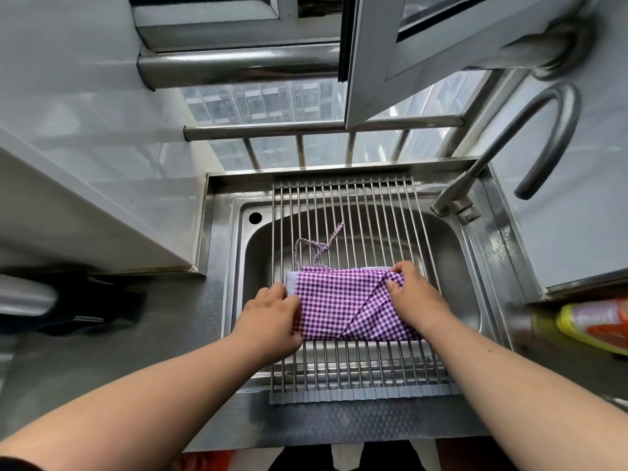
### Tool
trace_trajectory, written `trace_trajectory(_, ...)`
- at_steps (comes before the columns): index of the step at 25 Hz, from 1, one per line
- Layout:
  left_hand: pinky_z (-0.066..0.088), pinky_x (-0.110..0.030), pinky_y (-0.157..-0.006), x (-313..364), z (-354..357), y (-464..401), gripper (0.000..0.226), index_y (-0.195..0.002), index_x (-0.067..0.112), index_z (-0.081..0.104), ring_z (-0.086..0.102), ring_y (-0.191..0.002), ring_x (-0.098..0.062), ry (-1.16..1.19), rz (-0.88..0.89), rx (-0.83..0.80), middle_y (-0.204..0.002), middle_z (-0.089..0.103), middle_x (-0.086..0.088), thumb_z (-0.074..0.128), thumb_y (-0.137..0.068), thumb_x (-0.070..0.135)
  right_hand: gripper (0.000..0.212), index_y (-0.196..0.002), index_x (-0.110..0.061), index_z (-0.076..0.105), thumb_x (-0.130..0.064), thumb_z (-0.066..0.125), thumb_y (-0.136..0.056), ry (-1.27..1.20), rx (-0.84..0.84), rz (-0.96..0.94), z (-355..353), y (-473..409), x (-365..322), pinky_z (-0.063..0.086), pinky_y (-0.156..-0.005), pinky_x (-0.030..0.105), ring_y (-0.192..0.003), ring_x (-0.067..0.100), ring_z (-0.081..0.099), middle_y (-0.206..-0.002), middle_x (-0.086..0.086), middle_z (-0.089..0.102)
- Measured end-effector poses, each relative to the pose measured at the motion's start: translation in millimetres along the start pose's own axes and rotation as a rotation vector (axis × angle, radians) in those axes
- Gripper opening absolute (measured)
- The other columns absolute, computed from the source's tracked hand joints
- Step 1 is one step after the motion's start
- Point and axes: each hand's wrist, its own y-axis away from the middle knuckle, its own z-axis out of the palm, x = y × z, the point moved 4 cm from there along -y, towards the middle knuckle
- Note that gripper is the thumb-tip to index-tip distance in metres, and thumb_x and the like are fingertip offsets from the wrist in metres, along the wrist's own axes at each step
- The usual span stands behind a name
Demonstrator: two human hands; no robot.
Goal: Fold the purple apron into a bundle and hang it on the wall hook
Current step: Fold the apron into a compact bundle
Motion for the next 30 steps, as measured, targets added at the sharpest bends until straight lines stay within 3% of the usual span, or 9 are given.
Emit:
trace_trajectory(4,0.013,-0.046,-0.129,33.8,-12.0,-9.4,0.068,-0.160,0.035,0.031,0.018,-0.158,-0.026,-0.211,0.387,0.068,-0.174,0.015,-0.002,0.048,-0.098,0.056,0.030,-0.136,-0.031,0.047,-0.039,0.049,-0.107,0.240,0.120,-0.045,1.9,2.9,-4.9,0.047,-0.101,0.046,-0.120,0.027,0.054,-0.138,0.004,0.052)
trace_trajectory(7,-0.004,-0.042,-0.127,39.6,-1.0,-36.4,0.076,-0.168,0.032,0.001,-0.003,-0.162,-0.026,-0.245,0.358,-0.049,-0.175,-0.012,-0.001,0.032,-0.105,0.062,0.044,-0.145,-0.037,0.045,-0.023,0.050,-0.104,0.349,0.163,-0.330,5.3,13.9,-28.5,0.033,-0.120,0.047,-0.143,0.025,0.036,-0.153,-0.003,0.036)
trace_trajectory(10,-0.005,-0.040,-0.128,32.7,14.5,-46.3,0.073,-0.166,0.024,-0.011,-0.010,-0.162,-0.025,-0.244,0.285,-0.070,-0.173,-0.019,-0.005,0.018,-0.109,0.059,0.064,-0.167,-0.040,0.005,-0.051,0.031,-0.110,0.510,-0.114,-0.502,39.6,21.5,-29.1,-0.003,-0.131,0.046,-0.163,0.019,-0.007,-0.175,-0.008,-0.010)
trace_trajectory(14,-0.013,-0.039,-0.126,14.3,25.1,-45.4,0.073,-0.155,0.019,-0.027,-0.023,-0.159,-0.025,-0.252,0.140,-0.056,-0.167,-0.031,-0.008,0.011,-0.108,0.058,0.069,-0.158,-0.038,-0.031,-0.057,0.013,-0.109,0.590,-0.223,-0.433,55.7,13.7,-6.7,-0.016,-0.129,0.043,-0.153,0.013,-0.036,-0.164,-0.008,-0.043)
trace_trajectory(16,-0.016,-0.040,-0.124,11.1,27.9,-46.4,0.076,-0.156,0.017,-0.027,-0.024,-0.158,-0.027,-0.257,0.114,-0.066,-0.167,-0.031,-0.010,0.011,-0.107,0.060,0.070,-0.164,-0.038,-0.020,-0.056,0.019,-0.109,0.568,-0.205,-0.426,55.5,14.8,-8.9,-0.013,-0.129,0.043,-0.159,0.015,-0.026,-0.170,-0.008,-0.033)
trace_trajectory(18,-0.016,-0.040,-0.123,7.6,27.2,-47.8,0.080,-0.161,0.018,-0.023,-0.021,-0.159,-0.029,-0.252,0.121,-0.051,-0.169,-0.027,-0.014,0.013,-0.106,0.064,0.064,-0.167,-0.037,0.009,-0.050,0.030,-0.108,0.496,-0.085,-0.454,49.3,12.8,-27.5,0.000,-0.130,0.043,-0.162,0.018,0.002,-0.176,-0.007,0.001)
trace_trajectory(21,-0.003,-0.041,-0.128,-0.3,18.2,-46.6,0.090,-0.167,0.026,-0.007,-0.002,-0.162,-0.029,-0.108,0.102,0.000,-0.175,-0.011,-0.013,0.030,-0.100,0.074,0.046,-0.152,-0.034,0.043,-0.044,0.042,-0.107,0.435,0.032,-0.598,40.2,2.4,-76.9,0.027,-0.120,0.044,-0.143,0.016,0.040,-0.156,-0.009,0.042)
trace_trajectory(26,0.016,-0.045,-0.128,-15.1,5.1,-50.0,0.108,-0.162,0.025,0.017,0.023,-0.154,-0.024,0.078,-0.002,0.077,-0.168,0.024,-0.002,0.065,-0.081,0.077,0.035,-0.134,-0.030,0.053,-0.042,0.056,-0.102,0.571,-0.002,-0.686,58.9,-18.7,-132.7,0.042,-0.109,0.043,-0.117,0.018,0.052,-0.129,-0.004,0.053)
trace_trajectory(30,0.019,-0.048,-0.126,-18.3,2.0,-54.1,0.098,-0.161,0.025,0.027,0.023,-0.155,-0.025,-0.002,0.097,0.091,-0.172,0.018,-0.001,0.058,-0.085,0.078,0.032,-0.131,-0.025,0.056,-0.018,0.058,-0.100,0.616,0.049,-0.669,53.8,-28.4,-143.9,0.050,-0.093,0.040,-0.100,0.020,0.054,-0.120,0.001,0.050)
